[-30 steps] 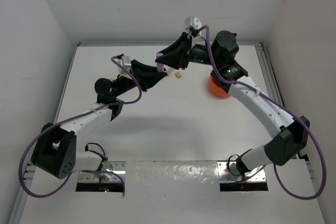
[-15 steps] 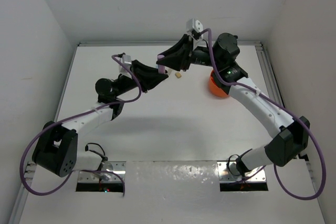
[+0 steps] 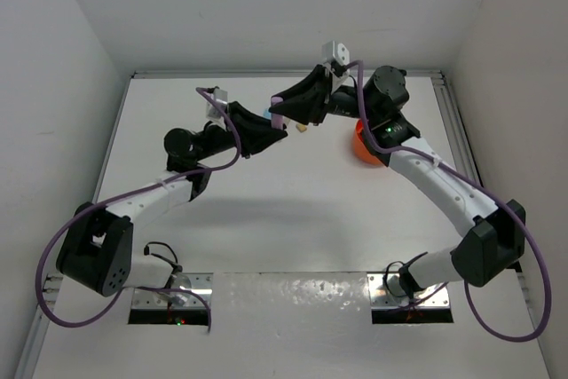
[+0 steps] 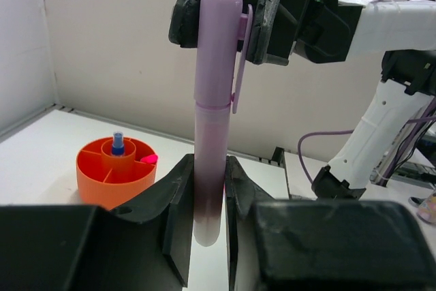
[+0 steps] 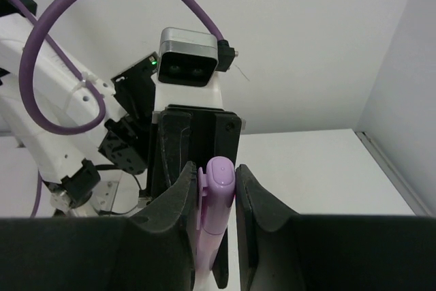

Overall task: Sort the stationery into containers
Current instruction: Close the pen cap on the pen.

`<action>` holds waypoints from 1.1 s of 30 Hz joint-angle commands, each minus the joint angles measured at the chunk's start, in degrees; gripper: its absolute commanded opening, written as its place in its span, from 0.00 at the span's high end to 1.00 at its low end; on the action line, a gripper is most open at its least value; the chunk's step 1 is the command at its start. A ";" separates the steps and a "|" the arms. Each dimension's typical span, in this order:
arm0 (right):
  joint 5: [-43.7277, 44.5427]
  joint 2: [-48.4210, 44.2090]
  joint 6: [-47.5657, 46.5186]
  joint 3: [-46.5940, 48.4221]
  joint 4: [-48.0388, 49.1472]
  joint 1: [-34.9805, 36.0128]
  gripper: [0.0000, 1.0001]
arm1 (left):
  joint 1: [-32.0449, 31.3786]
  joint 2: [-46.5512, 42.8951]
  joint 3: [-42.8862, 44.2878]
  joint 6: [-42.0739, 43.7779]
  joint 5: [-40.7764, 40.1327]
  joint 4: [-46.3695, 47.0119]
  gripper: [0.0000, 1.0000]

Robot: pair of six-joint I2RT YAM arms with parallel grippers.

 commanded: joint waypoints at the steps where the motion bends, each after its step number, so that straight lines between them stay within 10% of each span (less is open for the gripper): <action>1: -4.82 0.89 -8.20 -3.99 -13.90 0.30 1.00 | 1.67 -2.27 6.06 -3.53 -9.01 24.12 1.00; 33: -6.67 2.64 -8.03 -11.37 -13.91 0.83 1.00 | 0.09 -0.51 5.70 9.21 -5.14 34.66 1.00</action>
